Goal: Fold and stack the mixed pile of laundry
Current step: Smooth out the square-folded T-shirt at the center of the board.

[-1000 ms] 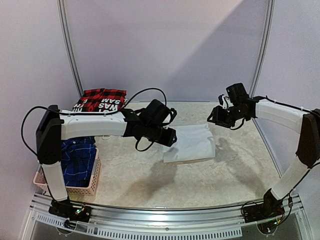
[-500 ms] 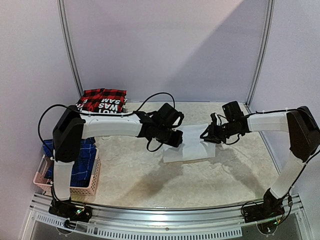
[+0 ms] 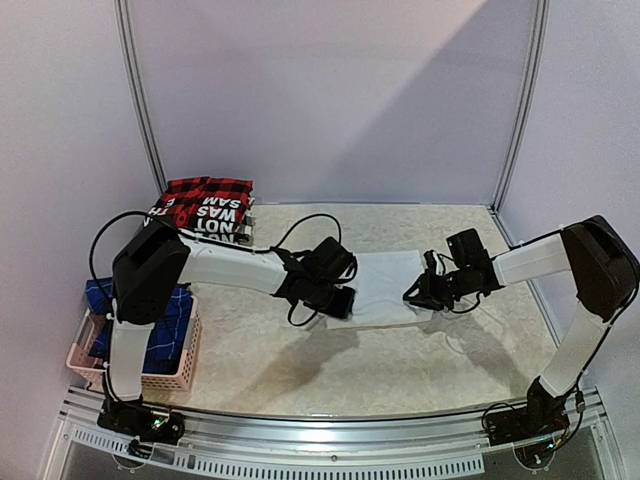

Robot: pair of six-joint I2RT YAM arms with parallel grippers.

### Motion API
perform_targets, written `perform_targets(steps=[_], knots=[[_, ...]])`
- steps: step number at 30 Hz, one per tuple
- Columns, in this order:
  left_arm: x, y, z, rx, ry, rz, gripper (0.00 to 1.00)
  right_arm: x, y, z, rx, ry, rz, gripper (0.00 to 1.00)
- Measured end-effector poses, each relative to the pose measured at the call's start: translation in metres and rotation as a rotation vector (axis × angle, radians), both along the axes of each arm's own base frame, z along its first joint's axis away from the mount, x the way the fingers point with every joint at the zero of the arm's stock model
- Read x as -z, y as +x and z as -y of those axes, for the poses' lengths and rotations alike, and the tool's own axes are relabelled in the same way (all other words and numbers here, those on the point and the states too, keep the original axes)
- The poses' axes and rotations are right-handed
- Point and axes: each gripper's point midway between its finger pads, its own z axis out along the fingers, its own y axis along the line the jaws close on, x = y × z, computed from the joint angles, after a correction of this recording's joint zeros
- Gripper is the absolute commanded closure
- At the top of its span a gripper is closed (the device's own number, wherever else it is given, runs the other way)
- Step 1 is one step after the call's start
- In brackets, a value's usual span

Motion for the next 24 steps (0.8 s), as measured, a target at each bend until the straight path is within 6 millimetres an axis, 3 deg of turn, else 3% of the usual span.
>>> perform_targets(steps=[6, 11, 15, 19, 24], knots=[[-0.001, 0.000, 0.001, -0.015, -0.006, 0.030, 0.74, -0.006, 0.000, 0.000, -0.005, -0.003, -0.004, 0.62], [-0.008, -0.008, 0.002, -0.007, 0.037, 0.062, 0.74, -0.042, 0.009, -0.002, -0.020, -0.009, 0.050, 0.58], [-0.022, -0.012, 0.011, 0.015, 0.038, 0.085, 0.73, -0.082, 0.029, -0.009, -0.037, 0.004, 0.140, 0.57], [-0.041, -0.010, 0.026, 0.045, 0.009, 0.114, 0.72, -0.106, 0.047, -0.011, -0.043, 0.021, 0.197, 0.58], [-0.072, -0.003, 0.047, 0.071, -0.053, 0.155, 0.72, -0.102, 0.077, -0.011, -0.048, 0.044, 0.192, 0.59]])
